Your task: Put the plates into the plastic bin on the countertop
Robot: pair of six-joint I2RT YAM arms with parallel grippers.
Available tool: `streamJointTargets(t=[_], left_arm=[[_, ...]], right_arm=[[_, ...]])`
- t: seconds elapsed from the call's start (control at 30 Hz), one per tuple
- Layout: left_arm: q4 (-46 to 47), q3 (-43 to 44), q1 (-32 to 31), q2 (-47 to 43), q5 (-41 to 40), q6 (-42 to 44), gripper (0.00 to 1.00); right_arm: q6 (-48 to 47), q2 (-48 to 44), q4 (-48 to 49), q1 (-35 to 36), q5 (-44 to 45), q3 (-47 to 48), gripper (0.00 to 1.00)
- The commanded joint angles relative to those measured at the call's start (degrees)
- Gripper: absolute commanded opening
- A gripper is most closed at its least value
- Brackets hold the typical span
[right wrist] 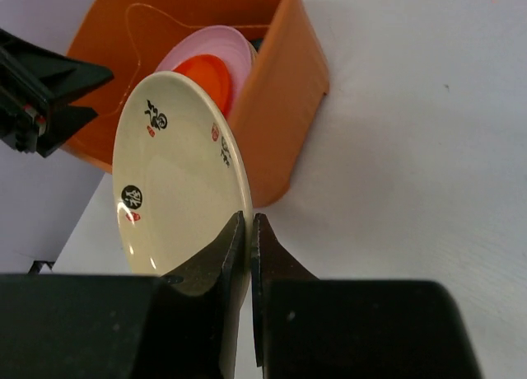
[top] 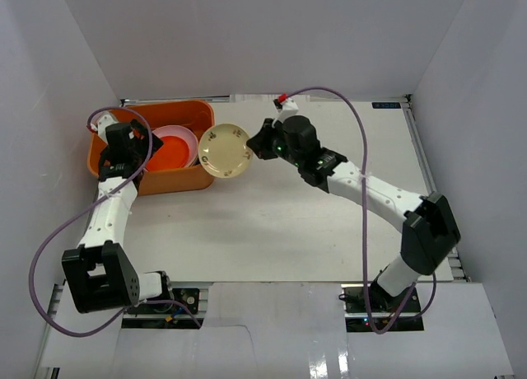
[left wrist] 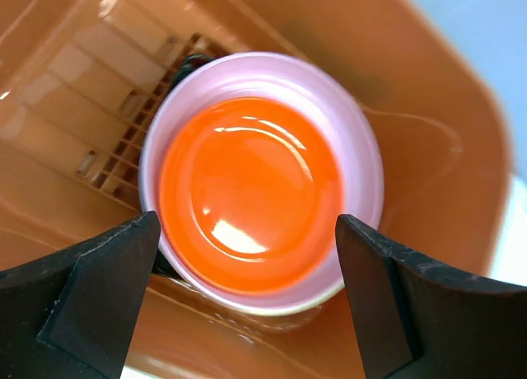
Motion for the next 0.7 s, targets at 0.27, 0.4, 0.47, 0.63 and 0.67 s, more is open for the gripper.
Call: streamJointTargets(t=[0.27, 0.4, 0.47, 0.63, 0.67], left_arm=[[9.3, 7.6, -16.5, -18.6, 15.2, 1.9, 0.98], [7.4, 9.4, -18.1, -24.3, 17.6, 4.9, 0.98], [6.3, 8.7, -18.9, -26.0, 18.8, 5.6, 0.98], [4.3, 4.7, -20.6, -29.1, 19.1, 6.2, 0.98], [4.2, 4.1, -20.6, -29.4, 19.1, 6.2, 0.98]], right_arm=[[-4.8, 31.4, -1.0, 5.3, 5.8, 43.1, 0.08], [-6.2, 42.0, -3.2, 6.6, 6.1, 58.1, 0.08], [-6.2, 46.5, -3.1, 7.4, 6.2, 63.5, 0.08], [-5.5, 50.2, 0.2, 9.4, 6.3, 63.5, 0.08], [-5.5, 50.5, 0.3, 9.6, 6.8, 63.6, 0.08]])
